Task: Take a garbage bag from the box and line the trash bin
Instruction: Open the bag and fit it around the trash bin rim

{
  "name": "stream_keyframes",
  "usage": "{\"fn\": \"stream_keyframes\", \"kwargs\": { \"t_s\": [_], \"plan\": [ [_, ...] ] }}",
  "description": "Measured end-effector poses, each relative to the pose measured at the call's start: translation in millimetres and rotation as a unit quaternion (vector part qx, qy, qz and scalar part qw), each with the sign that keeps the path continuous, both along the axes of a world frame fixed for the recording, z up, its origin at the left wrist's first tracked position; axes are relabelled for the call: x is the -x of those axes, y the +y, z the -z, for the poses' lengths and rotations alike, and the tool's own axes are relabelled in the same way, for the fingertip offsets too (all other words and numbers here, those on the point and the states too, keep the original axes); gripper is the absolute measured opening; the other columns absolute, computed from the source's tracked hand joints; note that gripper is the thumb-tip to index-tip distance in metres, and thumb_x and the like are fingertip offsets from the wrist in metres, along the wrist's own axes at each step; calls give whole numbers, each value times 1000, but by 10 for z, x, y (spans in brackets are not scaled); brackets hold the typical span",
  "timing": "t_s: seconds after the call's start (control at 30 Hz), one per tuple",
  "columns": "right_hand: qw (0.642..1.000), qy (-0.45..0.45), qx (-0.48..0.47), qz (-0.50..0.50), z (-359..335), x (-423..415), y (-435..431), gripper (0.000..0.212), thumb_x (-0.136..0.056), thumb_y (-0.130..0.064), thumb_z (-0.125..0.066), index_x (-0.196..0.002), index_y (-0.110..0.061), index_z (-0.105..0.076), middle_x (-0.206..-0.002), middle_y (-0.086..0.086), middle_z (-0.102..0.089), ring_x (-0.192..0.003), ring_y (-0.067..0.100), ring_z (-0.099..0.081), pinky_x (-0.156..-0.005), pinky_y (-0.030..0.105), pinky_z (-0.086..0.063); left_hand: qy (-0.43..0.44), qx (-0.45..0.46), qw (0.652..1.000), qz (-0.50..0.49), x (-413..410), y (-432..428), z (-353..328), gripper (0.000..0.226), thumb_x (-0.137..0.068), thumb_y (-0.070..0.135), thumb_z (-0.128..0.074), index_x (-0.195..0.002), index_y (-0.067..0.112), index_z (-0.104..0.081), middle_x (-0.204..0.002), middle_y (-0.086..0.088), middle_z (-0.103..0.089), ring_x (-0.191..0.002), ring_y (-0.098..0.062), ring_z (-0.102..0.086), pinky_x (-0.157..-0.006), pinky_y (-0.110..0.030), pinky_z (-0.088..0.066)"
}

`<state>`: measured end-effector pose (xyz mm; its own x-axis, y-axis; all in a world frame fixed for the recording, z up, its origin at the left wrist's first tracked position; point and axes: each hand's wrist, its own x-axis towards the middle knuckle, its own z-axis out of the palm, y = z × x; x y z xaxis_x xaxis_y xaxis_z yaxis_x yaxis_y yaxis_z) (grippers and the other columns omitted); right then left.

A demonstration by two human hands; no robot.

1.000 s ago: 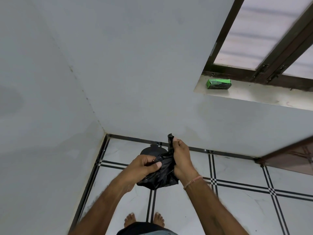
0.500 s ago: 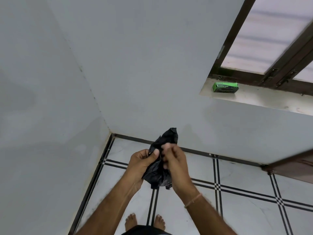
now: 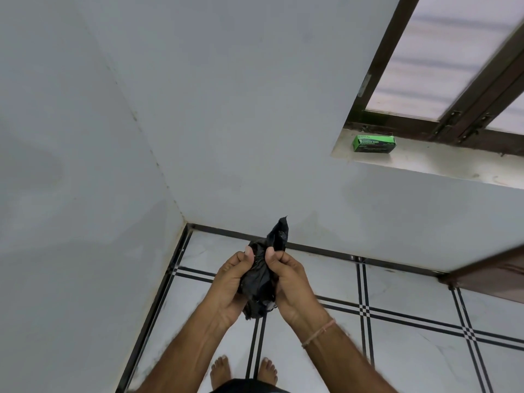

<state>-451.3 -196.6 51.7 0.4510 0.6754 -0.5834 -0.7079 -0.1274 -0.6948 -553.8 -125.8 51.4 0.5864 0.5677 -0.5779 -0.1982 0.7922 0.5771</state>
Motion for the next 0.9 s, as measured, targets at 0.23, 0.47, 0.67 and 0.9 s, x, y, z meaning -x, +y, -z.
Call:
{"fn": "stream_keyframes", "kwargs": {
  "t_s": [0.23, 0.47, 0.67, 0.9],
  "plan": [
    [994, 77, 54, 50, 60, -69, -37, 42, -101, -30, -63, -127, 3, -63, -126, 25, -72, -122, 42, -67, -88, 49, -60, 30, 32, 999, -10, 53, -8, 54, 68, -98, 49, -59, -144, -1, -53, -136, -25, -66, -128, -41, -63, -92, -49, -60],
    [974, 159, 104, 127, 2, -317, -47, 37, -109, -29, -50, -114, 2, -68, -113, 24, -73, -114, 40, -66, -105, 61, -49, 57, 49, 995, -65, 113, 63, 98, 47, -113, 35, -34, -116, 4, -70, -130, -21, -70, -98, -26, -74, -88, -39, -54],
    [974, 120, 134, 136, -33, -378, -28, 34, -110, -25, -50, -89, -3, -65, -92, 18, -71, -82, 34, -65, -99, 61, -50, 88, -162, 977, 106, 204, 14, -3, 49, -96, 53, -65, -118, 9, -70, -108, -12, -76, -81, -19, -74, -61, -31, -57],
    [992, -59, 109, 30, 151, -396, -119, 40, -108, -46, -50, -107, -11, -69, -117, 14, -77, -107, 29, -72, -91, 44, -59, 177, -126, 969, 121, 286, 202, 37, 59, -95, 62, -54, -102, 9, -79, -86, -16, -76, -62, -25, -64, -49, -29, -45]
  ]
}}
